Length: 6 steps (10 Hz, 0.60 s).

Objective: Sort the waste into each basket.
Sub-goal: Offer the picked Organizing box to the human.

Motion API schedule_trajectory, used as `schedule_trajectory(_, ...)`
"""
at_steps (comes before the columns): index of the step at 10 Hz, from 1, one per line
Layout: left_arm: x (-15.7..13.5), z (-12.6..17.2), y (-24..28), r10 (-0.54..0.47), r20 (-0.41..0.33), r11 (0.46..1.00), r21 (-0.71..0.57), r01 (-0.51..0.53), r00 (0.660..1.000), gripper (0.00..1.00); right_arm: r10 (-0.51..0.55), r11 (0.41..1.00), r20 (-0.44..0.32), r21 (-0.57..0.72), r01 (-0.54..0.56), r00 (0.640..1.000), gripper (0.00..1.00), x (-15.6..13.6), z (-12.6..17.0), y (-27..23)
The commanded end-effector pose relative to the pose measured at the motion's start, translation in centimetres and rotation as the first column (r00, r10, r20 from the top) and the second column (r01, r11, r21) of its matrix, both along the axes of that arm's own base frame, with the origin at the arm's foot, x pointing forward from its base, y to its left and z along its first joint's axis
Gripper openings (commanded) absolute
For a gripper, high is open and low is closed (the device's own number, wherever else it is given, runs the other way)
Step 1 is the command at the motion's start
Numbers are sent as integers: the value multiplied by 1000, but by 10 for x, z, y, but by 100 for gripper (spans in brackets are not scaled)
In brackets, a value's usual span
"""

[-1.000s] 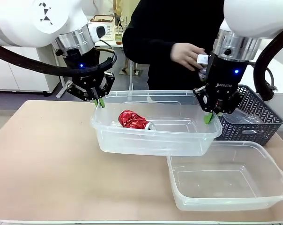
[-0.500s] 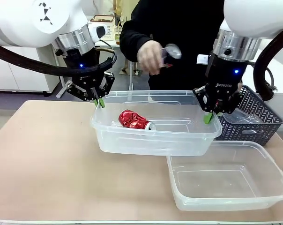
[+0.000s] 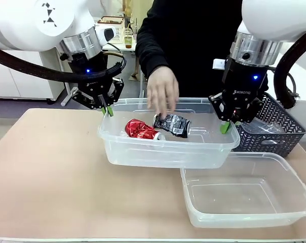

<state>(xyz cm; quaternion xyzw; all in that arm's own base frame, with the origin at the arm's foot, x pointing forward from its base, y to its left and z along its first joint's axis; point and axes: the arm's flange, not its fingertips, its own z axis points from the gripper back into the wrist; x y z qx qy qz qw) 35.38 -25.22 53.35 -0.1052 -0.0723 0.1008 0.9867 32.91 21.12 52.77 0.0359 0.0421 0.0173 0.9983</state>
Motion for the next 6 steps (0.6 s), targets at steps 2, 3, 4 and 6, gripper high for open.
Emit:
schedule_trajectory(2, 3, 5, -2, 13, 9, 1000, -14, -13, 1000, 9, 18, 1000, -2, 5, -18, 1000, 5, -4, 2, 3)
schedule_trajectory(3, 3, 5, -2, 13, 9, 1000, -14, -13, 1000, 9, 18, 1000, -2, 5, -18, 1000, 5, -4, 2, 3)
schedule_trajectory(4, 3, 5, -2, 13, 9, 1000, -14, -13, 1000, 9, 18, 1000, -2, 5, -18, 1000, 5, -4, 2, 3)
schedule_trajectory(6, 3, 5, -2, 13, 9, 1000, -14, -13, 1000, 9, 18, 1000, -2, 5, -18, 1000, 5, -4, 2, 3)
